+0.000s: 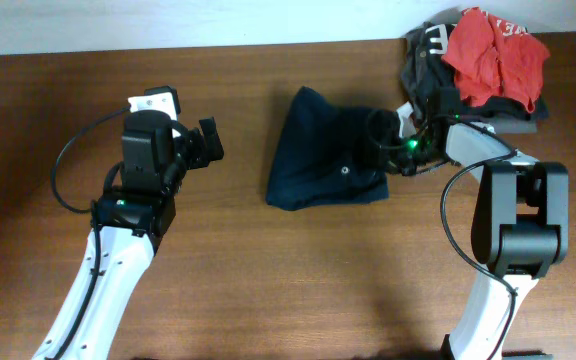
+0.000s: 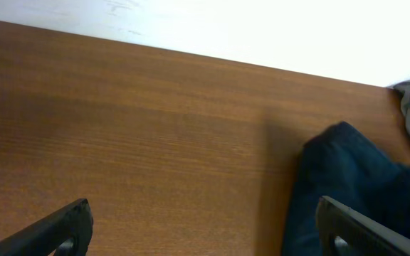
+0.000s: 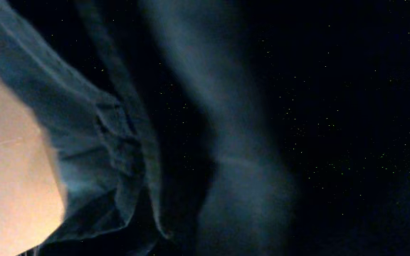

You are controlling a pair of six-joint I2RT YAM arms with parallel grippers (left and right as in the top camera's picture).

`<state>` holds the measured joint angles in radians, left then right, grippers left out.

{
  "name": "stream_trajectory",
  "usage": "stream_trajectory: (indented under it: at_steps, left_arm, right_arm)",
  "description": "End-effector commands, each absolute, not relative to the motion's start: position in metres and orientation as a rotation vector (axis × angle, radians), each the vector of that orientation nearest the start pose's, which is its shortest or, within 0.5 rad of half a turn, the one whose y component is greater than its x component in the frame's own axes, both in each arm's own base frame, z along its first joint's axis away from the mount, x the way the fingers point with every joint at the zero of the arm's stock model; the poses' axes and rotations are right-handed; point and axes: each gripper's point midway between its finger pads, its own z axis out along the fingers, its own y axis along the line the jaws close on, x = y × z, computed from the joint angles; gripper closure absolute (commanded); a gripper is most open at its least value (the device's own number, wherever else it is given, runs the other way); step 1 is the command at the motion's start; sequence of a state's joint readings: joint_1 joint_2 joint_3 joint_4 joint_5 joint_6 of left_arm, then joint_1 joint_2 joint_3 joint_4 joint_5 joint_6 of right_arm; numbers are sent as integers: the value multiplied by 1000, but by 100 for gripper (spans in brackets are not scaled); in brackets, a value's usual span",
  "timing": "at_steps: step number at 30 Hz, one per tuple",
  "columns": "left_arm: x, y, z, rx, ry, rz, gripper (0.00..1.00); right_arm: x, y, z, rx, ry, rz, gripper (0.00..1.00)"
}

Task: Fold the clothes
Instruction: 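Grasp the folded shorts with the right gripper and lift them, then carry the shorts right and place them on top of the stack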

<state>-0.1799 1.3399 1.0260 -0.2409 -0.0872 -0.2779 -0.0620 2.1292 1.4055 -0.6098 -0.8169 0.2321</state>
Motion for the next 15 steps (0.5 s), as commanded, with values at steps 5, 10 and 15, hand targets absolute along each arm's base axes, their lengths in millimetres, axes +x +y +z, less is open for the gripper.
stream_trajectory:
  at_steps: [5, 10, 15]
  left_arm:
    - [418, -56, 223, -182, 2119, -165, 1]
    - [418, -56, 223, -181, 2119, -164, 1]
    - [418, -56, 223, -181, 2119, -164, 1]
  right_arm:
    - [494, 98, 185, 280, 2394, 1249, 96]
    - [527, 96, 250, 294, 2212, 1275, 96]
    - [545, 83, 288, 257, 2069, 1266, 96]
